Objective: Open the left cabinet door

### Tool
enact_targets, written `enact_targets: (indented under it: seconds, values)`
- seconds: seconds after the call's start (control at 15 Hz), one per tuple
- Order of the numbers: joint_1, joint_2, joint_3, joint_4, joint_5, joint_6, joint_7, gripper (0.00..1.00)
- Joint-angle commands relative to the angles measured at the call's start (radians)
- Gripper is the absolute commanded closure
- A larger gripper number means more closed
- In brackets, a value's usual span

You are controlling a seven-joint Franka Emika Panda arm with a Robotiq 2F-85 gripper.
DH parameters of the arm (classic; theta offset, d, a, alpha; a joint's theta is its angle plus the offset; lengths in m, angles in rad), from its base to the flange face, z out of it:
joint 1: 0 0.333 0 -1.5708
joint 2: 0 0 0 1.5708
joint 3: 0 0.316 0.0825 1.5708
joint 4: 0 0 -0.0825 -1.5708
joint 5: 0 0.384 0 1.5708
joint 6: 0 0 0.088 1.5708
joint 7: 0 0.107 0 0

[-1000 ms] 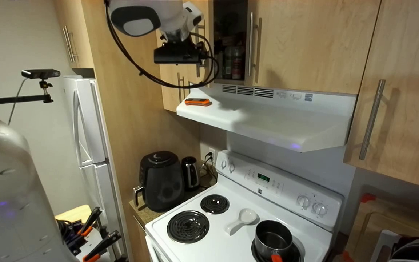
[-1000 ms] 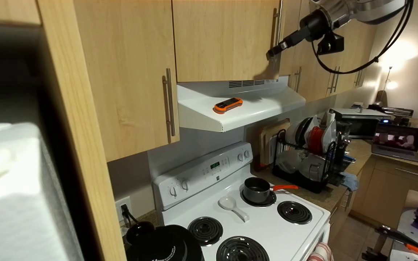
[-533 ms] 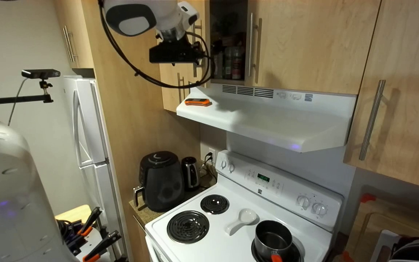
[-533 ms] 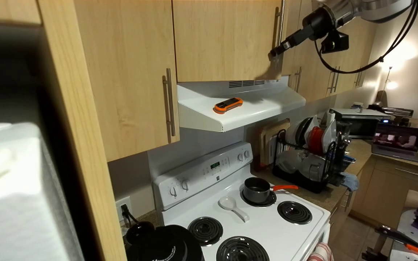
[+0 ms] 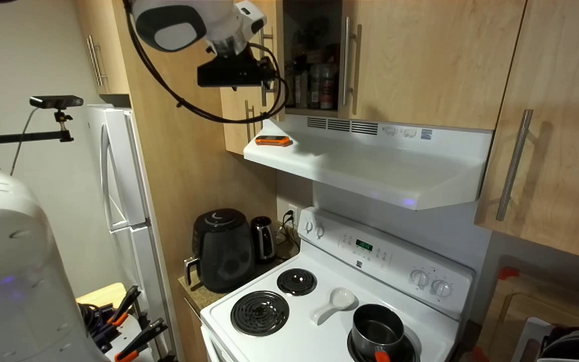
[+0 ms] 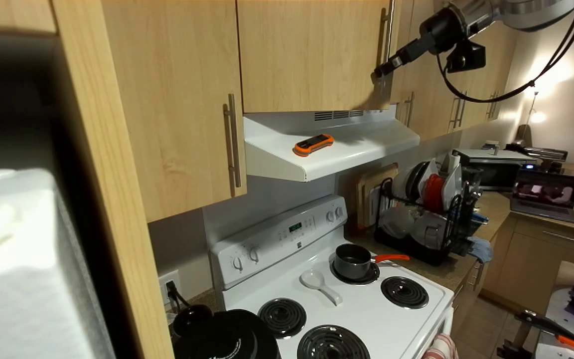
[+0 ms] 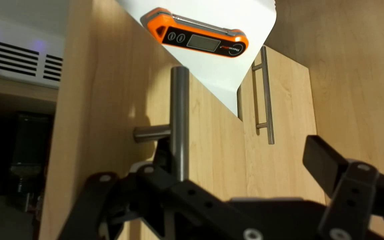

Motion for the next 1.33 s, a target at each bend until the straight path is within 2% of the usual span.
enact_targets:
  seconds: [0.0,0.67,1.27]
  values:
    - [0.059,-0.138,-0.030,-0.096,-0.052,-0.140,0.047,0.00]
    - [0.132,-0.206,-0.012,-0.150,-0.096,-0.053,0.142,0.00]
    - [0.253,-0.248,0.018,-0.213,-0.224,0.117,0.360,0.00]
